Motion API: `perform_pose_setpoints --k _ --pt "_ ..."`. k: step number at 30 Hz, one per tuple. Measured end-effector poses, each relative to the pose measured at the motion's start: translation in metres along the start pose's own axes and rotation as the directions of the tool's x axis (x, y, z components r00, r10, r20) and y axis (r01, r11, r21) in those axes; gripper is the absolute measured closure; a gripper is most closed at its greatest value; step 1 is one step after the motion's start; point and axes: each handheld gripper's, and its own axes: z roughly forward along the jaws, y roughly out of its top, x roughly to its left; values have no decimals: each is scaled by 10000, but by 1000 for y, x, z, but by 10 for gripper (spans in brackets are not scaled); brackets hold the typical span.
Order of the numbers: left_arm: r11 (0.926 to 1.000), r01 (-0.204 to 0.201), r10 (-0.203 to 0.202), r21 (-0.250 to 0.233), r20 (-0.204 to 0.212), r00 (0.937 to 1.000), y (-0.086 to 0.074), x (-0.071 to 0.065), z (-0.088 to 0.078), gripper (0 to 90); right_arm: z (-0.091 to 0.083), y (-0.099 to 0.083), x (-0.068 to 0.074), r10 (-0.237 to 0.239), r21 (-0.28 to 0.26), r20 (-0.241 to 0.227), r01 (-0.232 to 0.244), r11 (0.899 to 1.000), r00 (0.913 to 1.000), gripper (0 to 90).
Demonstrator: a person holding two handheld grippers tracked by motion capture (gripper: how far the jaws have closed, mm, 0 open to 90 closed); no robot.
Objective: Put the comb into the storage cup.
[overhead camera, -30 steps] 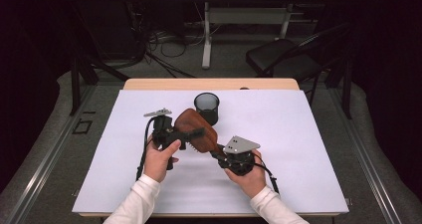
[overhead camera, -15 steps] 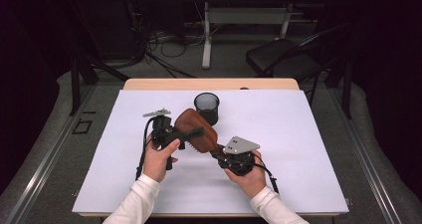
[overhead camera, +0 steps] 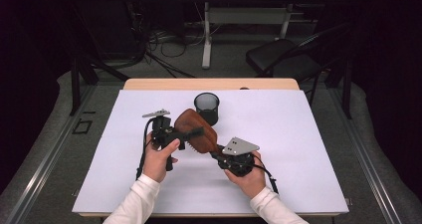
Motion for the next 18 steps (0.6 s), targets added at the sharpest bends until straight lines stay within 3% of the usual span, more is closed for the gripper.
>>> perform_pose_setpoints --k 4,13,18 --pt "9994 311 -312 -152 -53 9995 -2 0 -1 355 0 0 1 -75 -11 23 75 10000 10000 720" --pt "9982 588 -587 -136 74 9982 -3 2 -2 381 2 -2 2 -87 13 4 87 10000 10000 720" --pt "9928 1200 -1200 27 146 9927 -2 4 -4 404 3 -3 3 -115 69 -61 116 9999 9999 720"
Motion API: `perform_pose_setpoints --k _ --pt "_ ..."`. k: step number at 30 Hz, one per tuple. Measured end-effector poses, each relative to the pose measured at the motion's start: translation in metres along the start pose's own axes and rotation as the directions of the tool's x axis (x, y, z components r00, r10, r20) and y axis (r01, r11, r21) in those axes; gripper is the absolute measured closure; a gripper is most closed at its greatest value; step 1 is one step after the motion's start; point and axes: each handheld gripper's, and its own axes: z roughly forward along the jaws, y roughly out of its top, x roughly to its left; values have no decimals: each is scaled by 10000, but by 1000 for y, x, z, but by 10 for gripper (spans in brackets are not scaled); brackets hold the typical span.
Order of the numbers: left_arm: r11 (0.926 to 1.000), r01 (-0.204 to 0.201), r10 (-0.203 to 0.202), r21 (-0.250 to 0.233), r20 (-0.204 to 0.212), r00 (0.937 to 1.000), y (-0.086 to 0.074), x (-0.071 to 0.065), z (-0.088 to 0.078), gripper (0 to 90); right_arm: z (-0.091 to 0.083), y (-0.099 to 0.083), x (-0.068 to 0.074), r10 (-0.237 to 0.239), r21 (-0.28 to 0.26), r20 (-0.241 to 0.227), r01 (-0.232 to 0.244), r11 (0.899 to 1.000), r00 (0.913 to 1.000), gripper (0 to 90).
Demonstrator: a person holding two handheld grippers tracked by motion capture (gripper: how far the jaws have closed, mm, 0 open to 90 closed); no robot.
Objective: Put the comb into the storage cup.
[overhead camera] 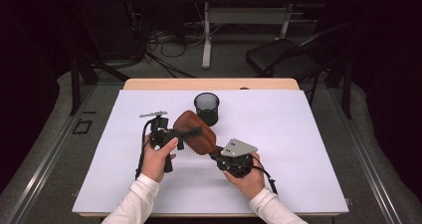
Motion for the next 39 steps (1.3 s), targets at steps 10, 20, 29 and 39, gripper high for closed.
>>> perform_pose_setpoints --k 10,20,29,39 --pt "9986 534 -534 -5 19 9986 -1 0 -4 434 2 -2 1 12 -38 -160 -12 10000 9999 720" --pt "9980 637 -637 44 103 9979 0 0 -3 457 3 -4 0 63 -58 -244 -65 10000 9997 720" --pt "9972 674 -674 319 -9 9977 4 -4 -3 462 3 -5 -1 149 -125 -264 -153 9998 9995 719" --pt "9937 816 -806 764 -157 9966 14 -9 0 467 1 -4 -2 324 -253 -251 -331 9991 9992 719"
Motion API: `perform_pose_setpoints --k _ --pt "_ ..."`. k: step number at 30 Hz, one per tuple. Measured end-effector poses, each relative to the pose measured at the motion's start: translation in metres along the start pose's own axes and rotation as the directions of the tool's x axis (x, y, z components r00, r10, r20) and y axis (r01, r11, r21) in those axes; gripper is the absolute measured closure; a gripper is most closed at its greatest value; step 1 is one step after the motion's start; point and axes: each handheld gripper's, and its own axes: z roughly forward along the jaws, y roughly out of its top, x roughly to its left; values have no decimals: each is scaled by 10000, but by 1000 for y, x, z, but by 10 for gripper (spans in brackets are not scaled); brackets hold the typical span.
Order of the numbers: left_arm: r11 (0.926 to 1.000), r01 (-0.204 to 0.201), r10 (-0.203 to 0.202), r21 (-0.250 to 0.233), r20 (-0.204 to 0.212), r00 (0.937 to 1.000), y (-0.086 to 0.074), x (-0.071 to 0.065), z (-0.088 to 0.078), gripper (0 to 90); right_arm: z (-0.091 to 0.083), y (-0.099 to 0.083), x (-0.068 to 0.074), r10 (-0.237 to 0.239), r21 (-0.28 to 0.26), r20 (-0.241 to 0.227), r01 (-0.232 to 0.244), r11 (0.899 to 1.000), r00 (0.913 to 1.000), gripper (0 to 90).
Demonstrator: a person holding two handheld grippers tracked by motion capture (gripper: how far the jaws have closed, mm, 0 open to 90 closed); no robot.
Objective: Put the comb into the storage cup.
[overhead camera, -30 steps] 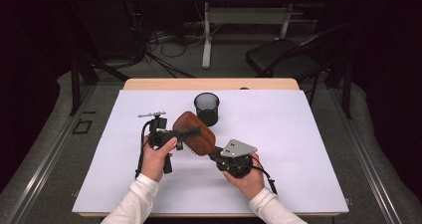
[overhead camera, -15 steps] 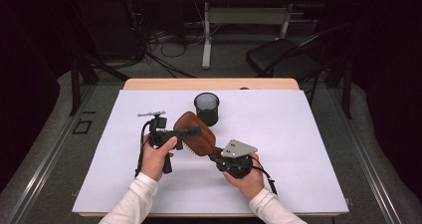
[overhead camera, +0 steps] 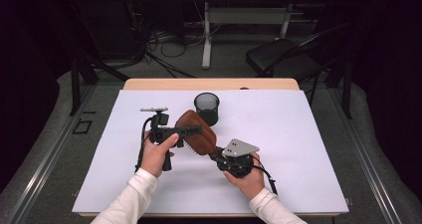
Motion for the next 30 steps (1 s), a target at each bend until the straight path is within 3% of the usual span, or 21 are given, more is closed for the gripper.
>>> perform_pose_setpoints --k 10,30 --pt "9987 197 -187 474 -215 9996 10 -5 4 473 -1 -1 -3 204 -95 79 -203 9997 9998 719" --pt "9934 655 -589 939 -712 9957 25 -18 10 490 -4 1 -7 656 -411 28 -654 9970 9978 682"
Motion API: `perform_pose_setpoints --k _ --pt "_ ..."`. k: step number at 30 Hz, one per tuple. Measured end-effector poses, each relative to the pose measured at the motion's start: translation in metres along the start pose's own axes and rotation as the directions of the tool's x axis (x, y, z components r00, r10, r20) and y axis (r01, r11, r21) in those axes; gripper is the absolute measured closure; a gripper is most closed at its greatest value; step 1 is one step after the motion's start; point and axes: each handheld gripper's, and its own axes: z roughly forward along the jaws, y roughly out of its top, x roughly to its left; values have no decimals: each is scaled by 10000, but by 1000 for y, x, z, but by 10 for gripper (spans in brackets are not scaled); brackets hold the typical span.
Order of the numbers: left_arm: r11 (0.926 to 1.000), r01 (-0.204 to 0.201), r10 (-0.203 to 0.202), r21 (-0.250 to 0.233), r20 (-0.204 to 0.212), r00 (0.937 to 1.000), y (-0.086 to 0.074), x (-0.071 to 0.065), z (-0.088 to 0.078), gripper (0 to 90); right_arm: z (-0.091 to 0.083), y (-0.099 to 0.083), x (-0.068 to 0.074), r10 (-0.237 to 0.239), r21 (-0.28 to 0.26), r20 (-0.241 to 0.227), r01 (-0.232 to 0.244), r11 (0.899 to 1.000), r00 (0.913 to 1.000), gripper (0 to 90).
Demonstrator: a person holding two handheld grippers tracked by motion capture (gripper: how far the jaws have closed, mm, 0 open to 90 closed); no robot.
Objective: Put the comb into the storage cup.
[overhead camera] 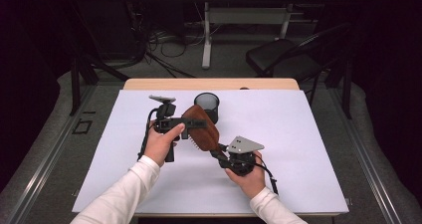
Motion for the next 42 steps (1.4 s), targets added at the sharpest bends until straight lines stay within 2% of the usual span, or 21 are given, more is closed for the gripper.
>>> perform_pose_setpoints --k 5,7,10,11,17,20,22,23,25,28,30,34,35,36,42 --pt "9998 188 -188 5 -90 9998 4 2 -1 494 0 0 0 88 -2 -51 -88 10000 9999 636" --pt "9990 444 -444 -16 -48 9990 7 3 -2 494 1 0 0 96 4 -47 -96 10000 9999 616" --pt "9986 527 -527 -54 -105 9986 8 3 -3 493 1 0 0 144 28 -54 -144 9999 9999 592" --pt "9992 388 -388 -27 -144 9991 8 5 -4 493 1 0 -1 150 31 -47 -150 9999 9999 579" --pt "9977 677 -679 -94 -186 9975 11 7 -4 493 2 2 0 204 -16 23 -204 9998 9998 473" --pt "9976 692 -693 -56 -269 9972 13 7 -4 492 1 3 -1 268 -30 68 -268 9996 9996 445" --pt "9984 549 -552 -107 -337 9979 15 7 -5 491 0 6 -2 275 -48 240 -274 9996 9993 427" --pt "9978 641 -646 -176 -338 9973 16 7 -5 491 0 7 -3 233 -30 280 -232 9997 9993 419" --pt "9982 581 -586 -139 -390 9975 17 8 -5 491 -1 8 -3 213 -40 332 -212 9998 9992 418" --pt "9979 619 -629 -208 -484 9968 19 7 -6 491 -2 10 -4 308 -87 283 -306 9995 9991 418" --pt "9975 662 -674 -255 -497 9965 21 7 -6 491 -3 11 -5 389 -67 426 -387 9992 9983 410" --pt "9978 610 -625 -261 -584 9963 24 7 -8 490 -5 14 -9 843 -75 429 -840 9964 9955 405" --pt "9975 639 -656 -308 -581 9962 25 6 -8 491 -7 15 -11 875 -105 618 -870 9962 9943 366" --pt "9979 587 -602 -279 -592 9964 26 6 -9 491 -7 15 -11 875 -105 618 -870 9962 9943 366" --pt "9979 564 -586 -332 -695 9959 30 4 -11 490 -12 19 -19 1239 -194 412 -1232 9922 9914 316"
